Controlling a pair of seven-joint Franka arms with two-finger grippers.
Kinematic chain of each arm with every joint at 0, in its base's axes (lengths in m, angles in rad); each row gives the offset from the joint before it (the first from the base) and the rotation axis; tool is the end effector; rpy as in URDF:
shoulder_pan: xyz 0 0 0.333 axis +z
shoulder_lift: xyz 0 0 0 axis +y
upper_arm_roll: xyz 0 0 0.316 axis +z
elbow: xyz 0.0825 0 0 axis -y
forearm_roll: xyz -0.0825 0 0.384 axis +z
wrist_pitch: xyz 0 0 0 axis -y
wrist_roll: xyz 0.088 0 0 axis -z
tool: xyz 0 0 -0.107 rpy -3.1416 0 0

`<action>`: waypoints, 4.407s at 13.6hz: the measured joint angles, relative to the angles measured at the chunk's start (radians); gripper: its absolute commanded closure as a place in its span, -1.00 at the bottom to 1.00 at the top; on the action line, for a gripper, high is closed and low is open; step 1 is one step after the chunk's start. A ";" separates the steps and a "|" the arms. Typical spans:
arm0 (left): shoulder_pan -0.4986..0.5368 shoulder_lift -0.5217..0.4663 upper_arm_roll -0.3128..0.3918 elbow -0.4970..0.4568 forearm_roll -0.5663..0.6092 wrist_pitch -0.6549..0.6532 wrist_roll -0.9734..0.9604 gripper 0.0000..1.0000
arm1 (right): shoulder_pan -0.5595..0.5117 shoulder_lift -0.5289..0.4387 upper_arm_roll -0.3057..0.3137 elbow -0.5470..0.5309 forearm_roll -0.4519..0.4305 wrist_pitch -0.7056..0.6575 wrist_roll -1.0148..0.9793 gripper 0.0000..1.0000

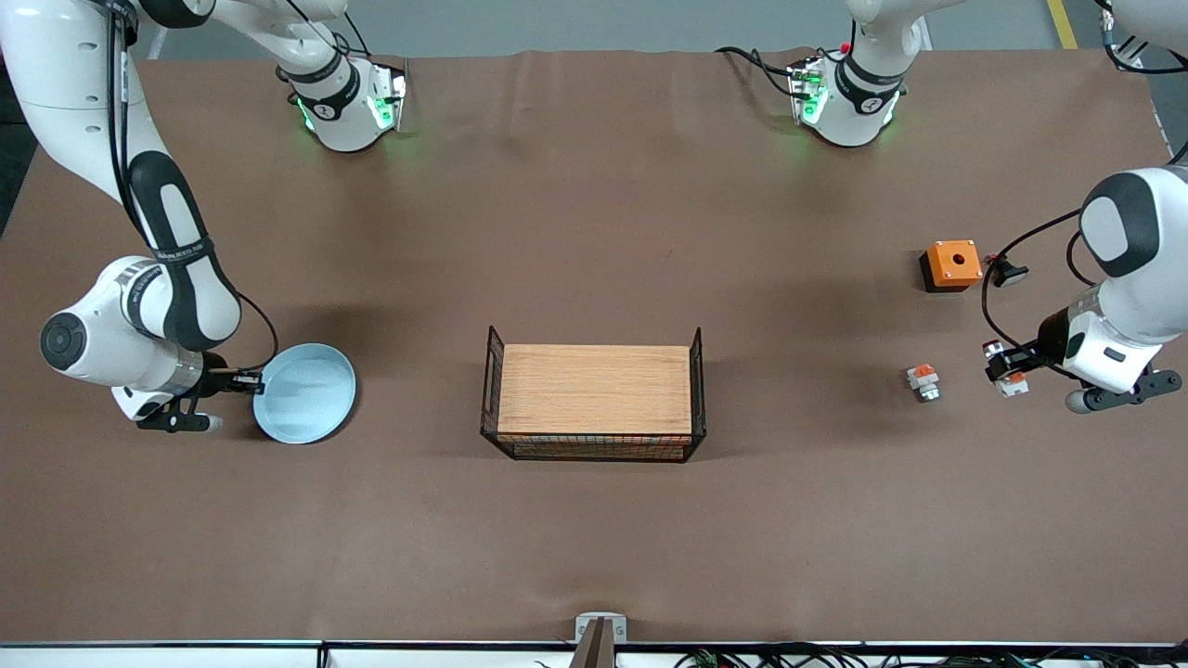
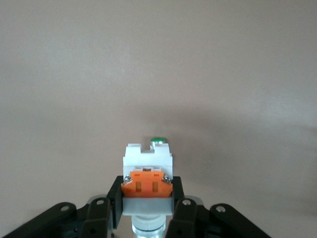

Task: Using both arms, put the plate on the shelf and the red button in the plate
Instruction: 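Grip the plate rim with the right gripper while the left gripper lifts the switch, then carry the plate over the tray with the right gripper, then lower the plate into the tray while the left gripper brings the switch over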

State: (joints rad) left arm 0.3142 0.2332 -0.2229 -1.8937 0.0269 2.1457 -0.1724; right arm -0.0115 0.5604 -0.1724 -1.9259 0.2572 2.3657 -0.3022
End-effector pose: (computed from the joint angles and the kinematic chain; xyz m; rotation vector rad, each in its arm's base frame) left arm 0.6094 0.0633 0.3867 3.0867 0.3970 0.0368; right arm 0.6038 -0.1062 0.1905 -3.0378 0.0827 0.1269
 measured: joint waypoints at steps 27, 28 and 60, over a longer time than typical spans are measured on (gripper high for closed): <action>-0.004 -0.121 -0.214 0.163 0.000 -0.350 -0.375 0.98 | 0.704 -0.457 0.022 0.373 0.058 -0.773 1.763 1.00; -0.005 -0.119 -0.236 0.163 0.000 -0.350 -0.401 0.98 | 0.736 -0.443 0.023 0.373 0.058 -0.724 1.846 1.00; -0.366 0.229 -0.396 0.423 -0.003 0.082 -1.383 0.97 | 0.829 0.064 -0.004 0.574 0.074 -0.392 2.243 -0.54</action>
State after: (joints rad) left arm -0.0514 0.4624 -0.6187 -1.4711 0.0235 2.2276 -1.5550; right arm 0.8180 0.6243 -0.1759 -1.3519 0.3310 1.9740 1.9410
